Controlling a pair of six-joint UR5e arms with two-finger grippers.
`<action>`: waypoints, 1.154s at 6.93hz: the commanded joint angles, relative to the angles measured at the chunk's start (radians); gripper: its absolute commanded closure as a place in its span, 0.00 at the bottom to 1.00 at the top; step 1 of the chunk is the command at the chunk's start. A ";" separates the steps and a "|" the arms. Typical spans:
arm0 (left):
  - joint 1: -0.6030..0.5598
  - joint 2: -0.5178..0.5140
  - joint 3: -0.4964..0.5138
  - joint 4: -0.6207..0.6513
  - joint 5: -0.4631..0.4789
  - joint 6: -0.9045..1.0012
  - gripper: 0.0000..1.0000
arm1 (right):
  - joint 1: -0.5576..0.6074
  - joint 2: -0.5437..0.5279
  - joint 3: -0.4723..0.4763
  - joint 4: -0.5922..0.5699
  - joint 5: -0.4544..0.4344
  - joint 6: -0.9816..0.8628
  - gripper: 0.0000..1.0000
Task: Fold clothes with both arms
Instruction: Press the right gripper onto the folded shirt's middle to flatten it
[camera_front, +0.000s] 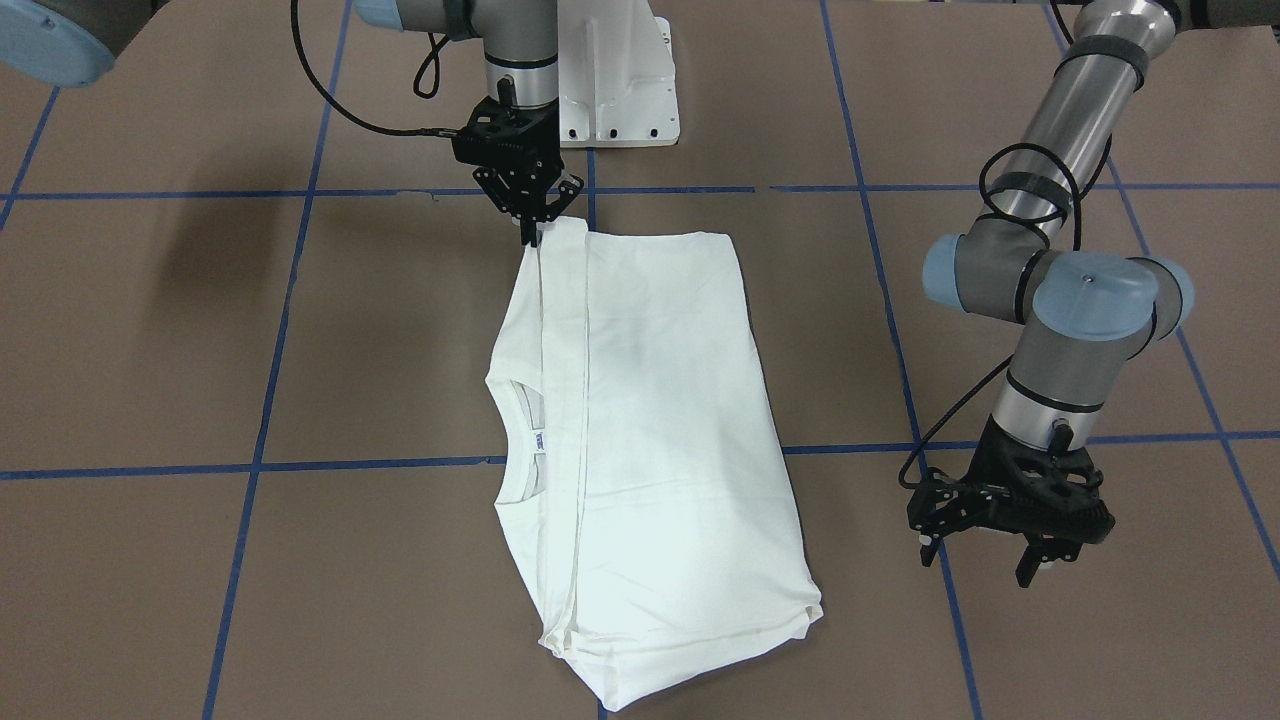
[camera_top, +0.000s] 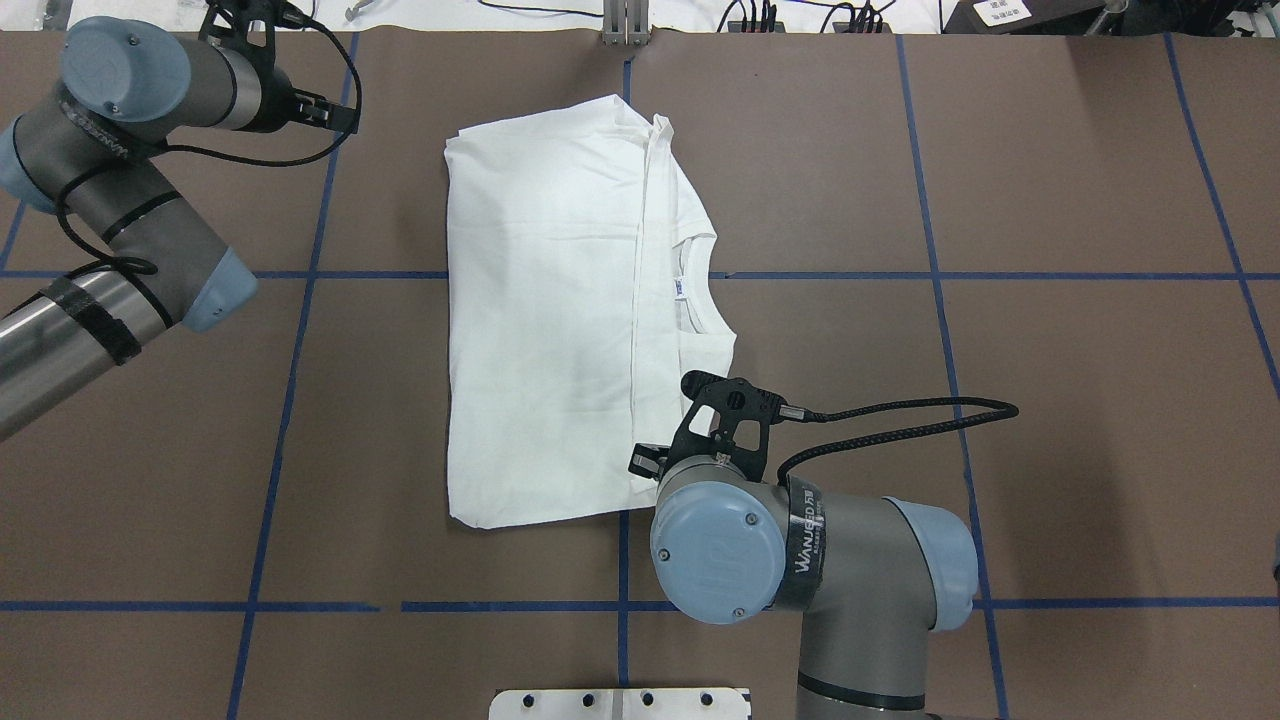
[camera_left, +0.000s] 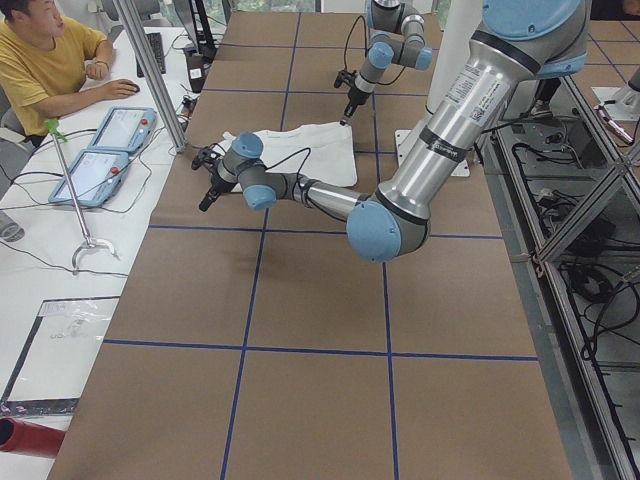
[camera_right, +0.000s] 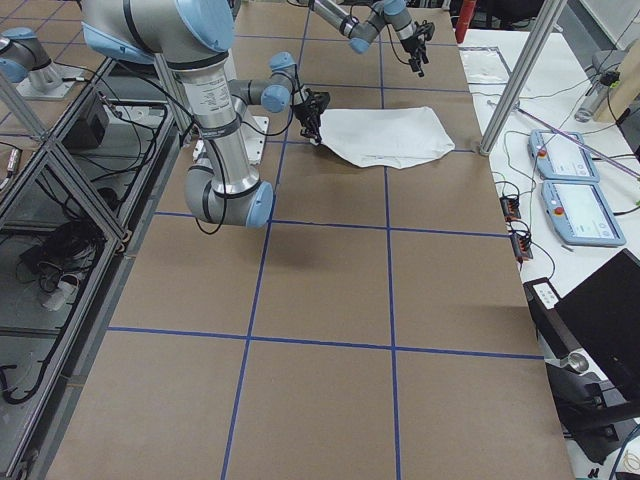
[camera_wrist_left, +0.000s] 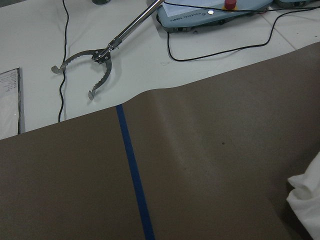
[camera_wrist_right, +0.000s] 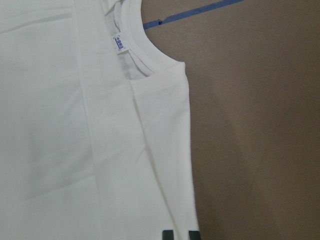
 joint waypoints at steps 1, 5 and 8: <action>0.000 0.046 -0.074 0.012 -0.036 -0.001 0.00 | 0.065 0.023 -0.016 -0.007 0.003 -0.131 0.00; 0.000 0.057 -0.094 0.011 -0.057 -0.001 0.00 | 0.155 0.253 -0.380 -0.005 0.158 -0.379 0.00; 0.000 0.057 -0.095 0.011 -0.057 -0.001 0.00 | 0.158 0.335 -0.534 -0.014 0.166 -0.422 0.00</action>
